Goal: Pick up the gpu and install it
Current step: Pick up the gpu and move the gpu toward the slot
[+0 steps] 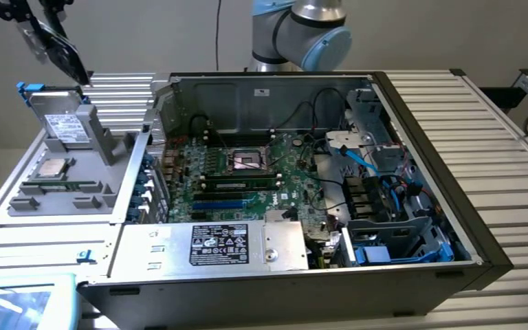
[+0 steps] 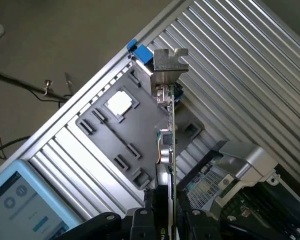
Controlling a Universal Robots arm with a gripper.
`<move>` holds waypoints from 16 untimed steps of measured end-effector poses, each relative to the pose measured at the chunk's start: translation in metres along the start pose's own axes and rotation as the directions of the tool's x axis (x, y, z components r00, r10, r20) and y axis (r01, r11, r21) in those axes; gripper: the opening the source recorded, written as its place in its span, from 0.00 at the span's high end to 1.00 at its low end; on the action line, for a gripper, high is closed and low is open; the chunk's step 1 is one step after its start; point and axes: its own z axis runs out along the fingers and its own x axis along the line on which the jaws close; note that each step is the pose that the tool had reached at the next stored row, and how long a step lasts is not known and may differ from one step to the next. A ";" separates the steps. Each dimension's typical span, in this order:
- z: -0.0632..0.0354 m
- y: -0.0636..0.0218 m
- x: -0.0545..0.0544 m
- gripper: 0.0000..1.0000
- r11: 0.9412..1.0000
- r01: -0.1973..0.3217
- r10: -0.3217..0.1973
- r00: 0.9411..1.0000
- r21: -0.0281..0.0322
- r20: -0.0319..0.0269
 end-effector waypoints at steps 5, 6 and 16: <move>0.0000 0.0000 0.000 0.73 0.996 0.091 -0.091 0.996 -0.001 -0.005; 0.0000 0.0000 0.000 0.73 0.994 0.110 -0.110 0.994 -0.002 -0.006; 0.0001 0.0000 0.000 0.73 0.958 0.287 -0.287 0.958 -0.006 -0.017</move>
